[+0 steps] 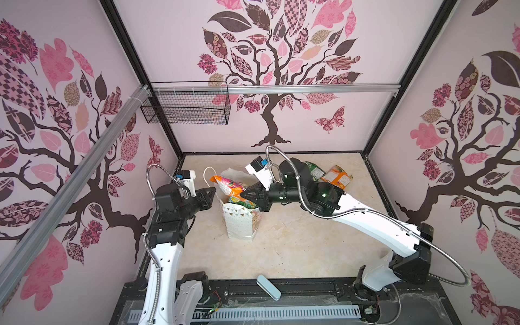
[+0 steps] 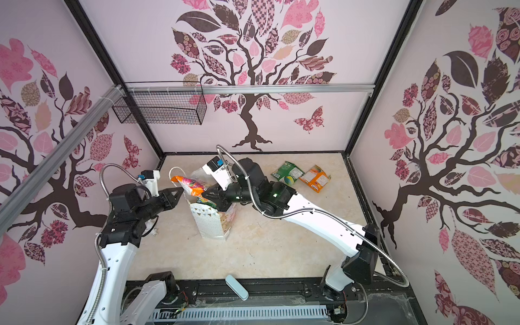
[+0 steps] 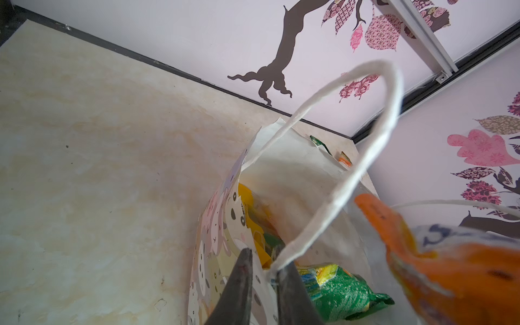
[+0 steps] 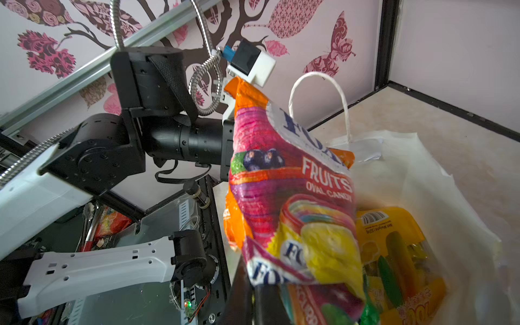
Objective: Place the snacks into the paper bag
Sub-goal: Place the snack in the paper bag.
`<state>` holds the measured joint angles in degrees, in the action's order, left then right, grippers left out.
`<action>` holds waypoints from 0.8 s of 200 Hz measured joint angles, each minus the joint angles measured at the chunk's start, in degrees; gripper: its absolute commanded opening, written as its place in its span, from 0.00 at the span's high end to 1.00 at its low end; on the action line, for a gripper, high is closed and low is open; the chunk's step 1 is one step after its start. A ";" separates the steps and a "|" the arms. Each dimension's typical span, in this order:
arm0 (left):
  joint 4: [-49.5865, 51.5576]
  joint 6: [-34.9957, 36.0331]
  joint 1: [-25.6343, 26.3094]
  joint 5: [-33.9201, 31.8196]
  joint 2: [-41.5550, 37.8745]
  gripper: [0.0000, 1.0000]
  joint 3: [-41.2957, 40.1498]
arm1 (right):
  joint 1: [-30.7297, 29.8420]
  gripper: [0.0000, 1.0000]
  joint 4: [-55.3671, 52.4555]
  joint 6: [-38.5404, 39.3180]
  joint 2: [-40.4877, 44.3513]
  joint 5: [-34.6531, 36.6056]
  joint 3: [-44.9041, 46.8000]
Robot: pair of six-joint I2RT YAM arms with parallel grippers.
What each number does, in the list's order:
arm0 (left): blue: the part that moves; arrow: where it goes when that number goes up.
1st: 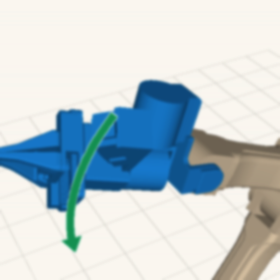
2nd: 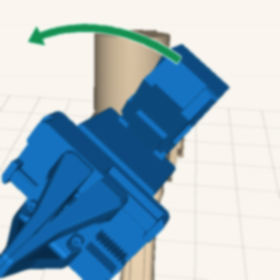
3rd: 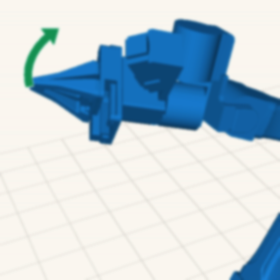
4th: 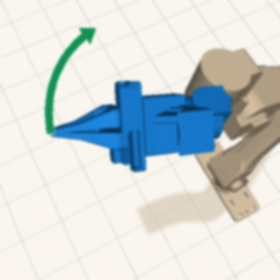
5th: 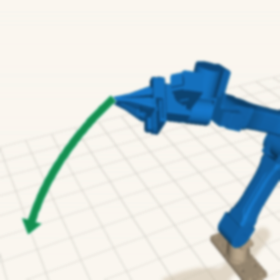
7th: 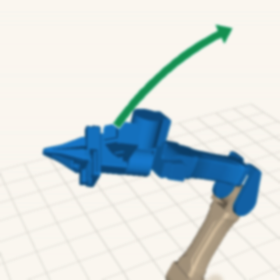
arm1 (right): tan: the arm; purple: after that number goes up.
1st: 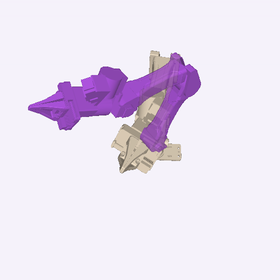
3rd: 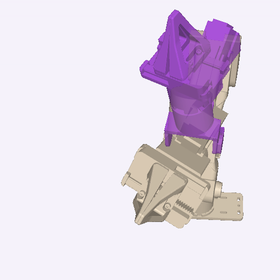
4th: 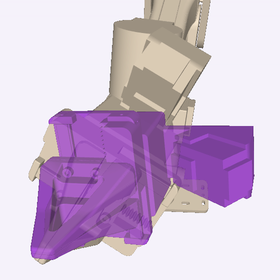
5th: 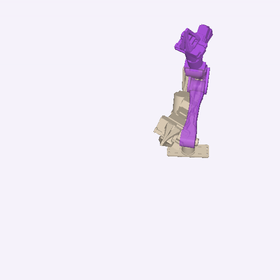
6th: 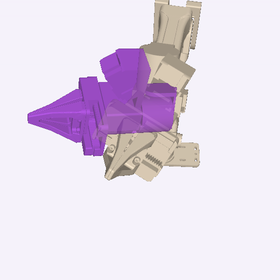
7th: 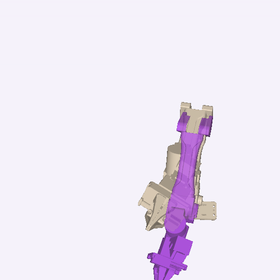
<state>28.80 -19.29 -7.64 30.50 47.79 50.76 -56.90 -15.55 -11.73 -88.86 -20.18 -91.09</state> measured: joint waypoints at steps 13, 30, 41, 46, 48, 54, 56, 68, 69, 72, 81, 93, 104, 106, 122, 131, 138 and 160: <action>0.00 0.00 0.00 0.00 0.00 0.81 0.00 | -0.20 1.00 0.39 -0.33 -0.44 1.01 0.83; 0.00 0.00 0.00 0.00 0.00 0.80 0.00 | -0.31 1.00 0.55 -0.72 -0.90 2.73 1.99; 0.00 0.00 0.00 0.00 0.00 0.80 0.00 | -0.31 1.00 0.52 -0.94 -1.33 4.22 2.56; 0.00 0.00 0.00 0.00 0.00 0.81 0.00 | -0.31 1.00 0.48 -1.01 -1.60 4.85 2.67; 0.00 0.00 0.00 0.00 0.00 0.80 0.00 | -0.31 1.00 0.42 -1.03 -1.68 5.07 2.67; 0.00 0.00 0.00 0.00 0.00 0.80 0.00 | -0.31 1.00 0.39 -1.05 -2.08 5.75 2.67; 0.00 0.00 0.00 0.00 0.00 0.81 0.00 | -0.31 1.00 0.39 -1.07 -2.21 5.97 2.67; 0.00 0.00 0.00 0.00 0.00 0.81 0.00 | -0.28 1.00 0.44 -1.14 -2.86 7.02 2.67; 0.00 0.00 0.00 0.00 0.00 0.80 0.00 | -0.26 1.00 0.44 -1.14 -2.91 7.06 2.67; 0.00 0.00 0.00 0.00 0.00 0.80 0.00 | -0.24 1.00 0.44 -1.14 -3.06 7.26 2.67; 0.00 0.00 0.00 0.00 0.00 0.80 0.00 | -0.17 1.00 0.46 -1.11 -3.58 7.72 2.67; 0.00 0.00 0.00 0.00 0.00 0.81 0.00 | -0.17 1.00 0.57 -1.09 -4.26 8.22 2.67; -0.02 0.00 0.00 0.00 0.00 0.80 -0.04 | -0.17 1.00 0.85 -1.09 -4.92 8.55 2.64; -0.02 0.00 0.00 0.00 0.00 0.80 -0.09 | -0.17 1.00 0.87 -1.09 -5.07 8.63 2.64; -0.02 0.00 0.00 0.00 -0.02 0.80 -0.24 | 0.04 1.00 1.20 -1.09 -5.90 9.25 2.64; -0.02 0.00 0.00 0.00 -0.02 0.80 -0.26 | 0.09 1.00 1.36 -1.09 -6.29 9.60 2.62; -0.02 0.00 0.00 0.00 -0.02 0.80 -0.26 | 0.24 1.00 1.49 -1.09 -6.62 9.88 2.58; -0.02 -0.02 0.00 0.00 -0.02 0.81 -0.26 | 0.63 1.00 1.64 -1.03 -7.45 11.23 2.45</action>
<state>28.77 -19.31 -7.64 30.50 47.77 50.50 -56.27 -13.91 -12.75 -96.31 -8.95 -88.64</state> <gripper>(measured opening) 0.197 0.046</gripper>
